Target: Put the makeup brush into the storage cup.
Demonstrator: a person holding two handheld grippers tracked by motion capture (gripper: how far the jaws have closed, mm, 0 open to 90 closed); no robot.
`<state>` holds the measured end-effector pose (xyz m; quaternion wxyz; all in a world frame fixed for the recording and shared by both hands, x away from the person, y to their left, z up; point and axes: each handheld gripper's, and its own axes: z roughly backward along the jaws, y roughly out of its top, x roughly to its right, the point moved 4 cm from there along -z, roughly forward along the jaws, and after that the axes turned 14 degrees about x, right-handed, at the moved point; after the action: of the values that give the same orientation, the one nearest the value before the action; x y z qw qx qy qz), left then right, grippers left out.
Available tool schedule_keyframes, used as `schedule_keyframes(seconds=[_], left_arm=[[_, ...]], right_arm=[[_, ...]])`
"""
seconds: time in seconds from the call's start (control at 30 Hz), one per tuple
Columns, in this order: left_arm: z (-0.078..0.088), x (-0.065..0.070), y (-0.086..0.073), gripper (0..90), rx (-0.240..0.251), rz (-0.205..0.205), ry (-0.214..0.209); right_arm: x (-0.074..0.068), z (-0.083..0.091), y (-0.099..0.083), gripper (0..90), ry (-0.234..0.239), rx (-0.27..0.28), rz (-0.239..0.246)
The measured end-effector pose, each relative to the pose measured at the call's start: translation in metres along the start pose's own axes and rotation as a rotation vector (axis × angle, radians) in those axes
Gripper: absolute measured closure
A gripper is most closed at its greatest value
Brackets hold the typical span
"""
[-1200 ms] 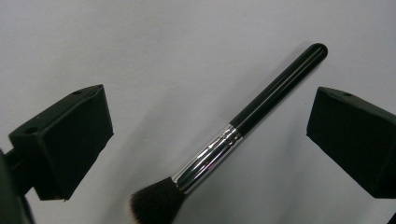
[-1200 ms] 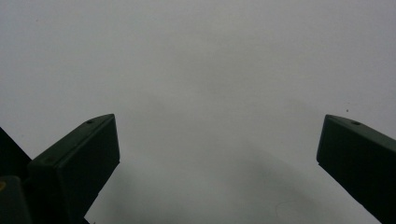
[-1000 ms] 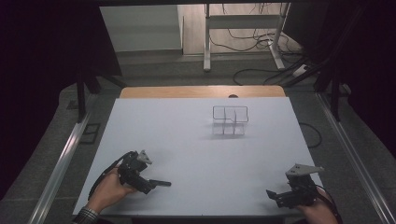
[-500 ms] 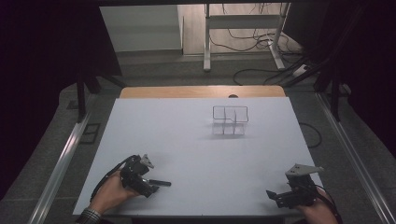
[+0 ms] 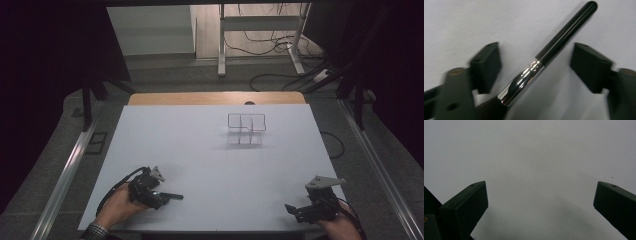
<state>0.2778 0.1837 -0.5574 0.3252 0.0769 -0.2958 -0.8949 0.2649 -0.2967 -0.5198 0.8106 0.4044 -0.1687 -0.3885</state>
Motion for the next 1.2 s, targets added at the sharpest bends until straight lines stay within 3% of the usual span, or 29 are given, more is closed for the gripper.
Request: schedule_keyframes(seconds=[0.07,0.17,0.2,0.63,1.2], left_arm=[[0.002,0.0,0.0,44.4,0.002,-0.002,-0.005],[0.005,0.001,0.001,75.7,0.002,-0.015,-0.011],[0.005,0.001,0.001,77.6,0.002,-0.015,-0.011],[0.007,0.0,0.001,78.0,0.015,0.022,-0.008],[0.02,0.003,0.008,77.8,0.108,0.041,0.003]], right_arm=[[0.0,0.0,0.0,0.0,0.0,-0.001,0.0],[0.0,0.0,0.0,0.0,0.0,-0.002,0.0],[0.0,0.0,0.0,0.0,0.0,-0.002,0.0],[0.0,0.0,0.0,0.0,0.002,-0.001,0.006],[0.0,0.001,0.001,0.0,-0.002,0.005,0.011]])
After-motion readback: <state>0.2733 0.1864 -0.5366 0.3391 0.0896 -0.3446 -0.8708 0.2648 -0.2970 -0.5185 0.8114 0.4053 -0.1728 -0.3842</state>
